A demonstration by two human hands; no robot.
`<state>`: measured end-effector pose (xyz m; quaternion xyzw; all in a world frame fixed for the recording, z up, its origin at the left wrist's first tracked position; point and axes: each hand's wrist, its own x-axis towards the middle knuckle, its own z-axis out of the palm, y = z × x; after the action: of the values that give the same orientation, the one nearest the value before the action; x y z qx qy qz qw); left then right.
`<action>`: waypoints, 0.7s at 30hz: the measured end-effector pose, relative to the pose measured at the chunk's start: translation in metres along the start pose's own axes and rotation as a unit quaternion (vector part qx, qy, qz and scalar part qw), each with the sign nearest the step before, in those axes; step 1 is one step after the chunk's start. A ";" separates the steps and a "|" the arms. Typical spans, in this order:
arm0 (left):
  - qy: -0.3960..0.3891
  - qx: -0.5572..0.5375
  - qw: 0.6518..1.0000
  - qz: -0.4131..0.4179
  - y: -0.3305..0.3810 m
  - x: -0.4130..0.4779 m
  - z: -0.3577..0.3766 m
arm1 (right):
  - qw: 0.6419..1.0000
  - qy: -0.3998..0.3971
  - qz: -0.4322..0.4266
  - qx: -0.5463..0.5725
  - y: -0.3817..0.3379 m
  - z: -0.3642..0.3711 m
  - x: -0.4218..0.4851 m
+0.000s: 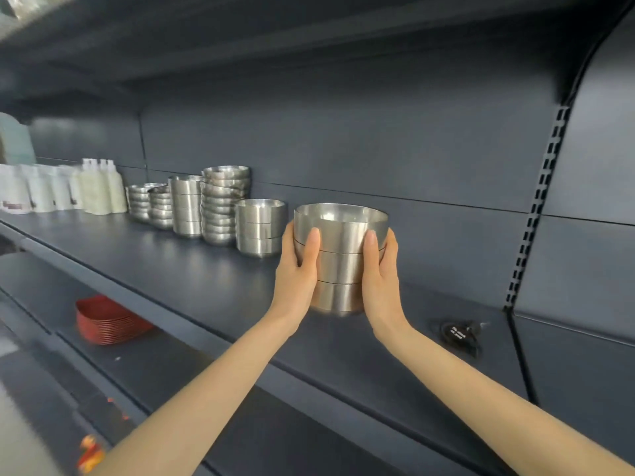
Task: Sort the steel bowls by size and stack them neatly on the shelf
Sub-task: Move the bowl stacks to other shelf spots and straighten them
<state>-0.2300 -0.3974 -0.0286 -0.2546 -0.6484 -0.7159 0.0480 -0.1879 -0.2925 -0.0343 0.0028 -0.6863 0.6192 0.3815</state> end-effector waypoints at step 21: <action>-0.050 0.050 0.998 0.007 -0.124 0.184 -0.066 | 0.997 0.065 0.017 -0.037 0.124 0.111 0.122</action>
<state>-0.4593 -0.3932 -0.0643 -0.2914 -0.6831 -0.6689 0.0332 -0.3913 -0.3009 -0.0688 -0.0631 -0.6825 0.5990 0.4140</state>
